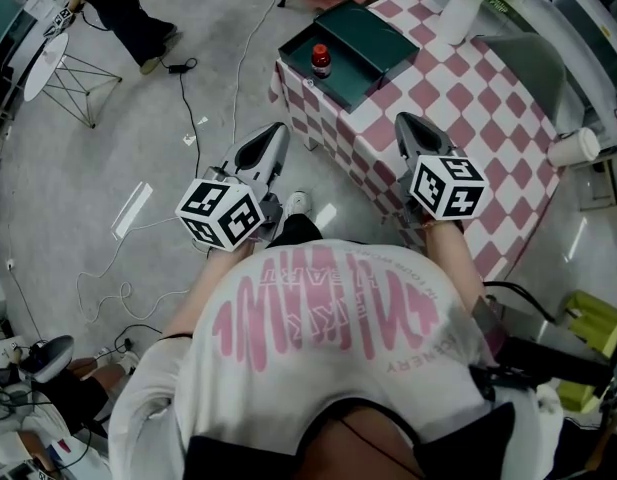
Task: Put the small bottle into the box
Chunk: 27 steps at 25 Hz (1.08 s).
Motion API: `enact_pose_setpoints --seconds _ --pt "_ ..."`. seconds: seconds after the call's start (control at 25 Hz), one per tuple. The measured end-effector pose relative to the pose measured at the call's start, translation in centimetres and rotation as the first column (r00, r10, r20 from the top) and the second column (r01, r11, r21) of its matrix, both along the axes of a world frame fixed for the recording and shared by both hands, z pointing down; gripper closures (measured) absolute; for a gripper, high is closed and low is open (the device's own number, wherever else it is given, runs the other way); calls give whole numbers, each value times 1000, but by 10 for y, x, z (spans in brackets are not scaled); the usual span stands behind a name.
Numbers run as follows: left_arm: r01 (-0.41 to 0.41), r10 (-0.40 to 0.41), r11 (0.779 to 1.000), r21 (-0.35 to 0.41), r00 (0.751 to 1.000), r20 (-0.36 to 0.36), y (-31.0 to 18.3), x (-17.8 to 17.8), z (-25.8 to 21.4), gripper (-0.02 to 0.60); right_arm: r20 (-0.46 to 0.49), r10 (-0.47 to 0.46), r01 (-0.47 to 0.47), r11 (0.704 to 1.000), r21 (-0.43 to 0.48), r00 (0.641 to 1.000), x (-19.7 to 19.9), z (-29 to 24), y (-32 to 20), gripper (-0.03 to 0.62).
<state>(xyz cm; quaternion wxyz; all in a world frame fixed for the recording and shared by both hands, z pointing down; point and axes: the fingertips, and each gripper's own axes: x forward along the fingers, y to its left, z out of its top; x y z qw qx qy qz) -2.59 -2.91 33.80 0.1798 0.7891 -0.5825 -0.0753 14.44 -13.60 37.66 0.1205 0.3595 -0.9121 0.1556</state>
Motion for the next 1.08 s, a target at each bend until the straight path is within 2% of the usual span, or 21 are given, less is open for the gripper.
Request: enact_pose_setpoints --seconds 1.08 --pt "-9 9 1000 -8 1000 -24 4 0 10 574 -28 13 -13 1000 -12 1000 8 13 6 582"
